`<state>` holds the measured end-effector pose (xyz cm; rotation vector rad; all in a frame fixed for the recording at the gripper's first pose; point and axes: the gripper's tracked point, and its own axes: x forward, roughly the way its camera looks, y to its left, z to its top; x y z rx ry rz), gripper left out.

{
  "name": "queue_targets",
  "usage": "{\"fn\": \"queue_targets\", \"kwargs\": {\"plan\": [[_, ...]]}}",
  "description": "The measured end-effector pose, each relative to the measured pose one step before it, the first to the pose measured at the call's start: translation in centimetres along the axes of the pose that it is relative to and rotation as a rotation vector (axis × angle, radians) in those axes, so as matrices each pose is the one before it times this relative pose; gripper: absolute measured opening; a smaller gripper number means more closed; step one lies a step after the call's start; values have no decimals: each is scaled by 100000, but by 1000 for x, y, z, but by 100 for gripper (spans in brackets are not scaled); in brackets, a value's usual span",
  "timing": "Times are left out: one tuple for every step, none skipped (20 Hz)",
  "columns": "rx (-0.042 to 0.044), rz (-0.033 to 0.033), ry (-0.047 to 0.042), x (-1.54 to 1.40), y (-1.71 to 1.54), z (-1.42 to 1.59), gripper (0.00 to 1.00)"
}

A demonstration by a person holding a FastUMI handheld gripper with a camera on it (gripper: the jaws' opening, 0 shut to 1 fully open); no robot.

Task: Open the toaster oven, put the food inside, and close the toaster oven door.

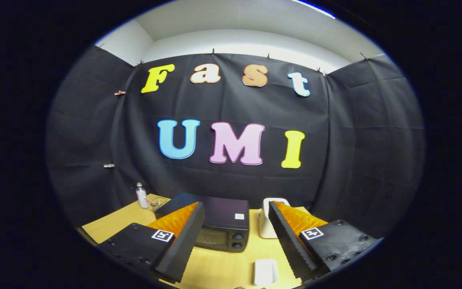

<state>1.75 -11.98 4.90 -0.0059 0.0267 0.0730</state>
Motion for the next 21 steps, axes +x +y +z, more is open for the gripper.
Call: {"fn": "queue_targets", "kwargs": {"plan": [[-44, -1707, 968, -537, -669, -152, 99], [818, -1760, 1062, -236, -520, -140, 99], [1394, -1614, 374, -46, -298, 42, 99], [1860, -1262, 78, -160, -168, 96, 99], [2183, -654, 362, -20, 23, 75, 99], [1778, 161, 256, -28, 260, -9, 99], [1009, 463, 697, 226, 425, -40, 99], [-141, 918, 263, 238, 385, -67, 99], [-907, 918, 65, 285, 301, -123, 99], [-1409, 813, 29, 276, 311, -25, 99], [-1116, 516, 295, 122, 131, -121, 99], [-496, 492, 804, 193, 272, -187, 99], [-262, 924, 725, 130, 261, -67, 99], [-335, 624, 235, 216, 104, 40, 99], [-276, 160, -635, 258, -87, 231, 99], [-129, -85, -493, 179, -153, 268, 99], [163, -63, -115, 110, -93, 105, 99], [376, 134, 108, 115, 18, -110, 99], [282, -3, 252, 113, -10, -103, 99], [15, -155, 95, 174, -188, -97, 99], [-245, -513, 230, 81, -354, -157, 99]]}}
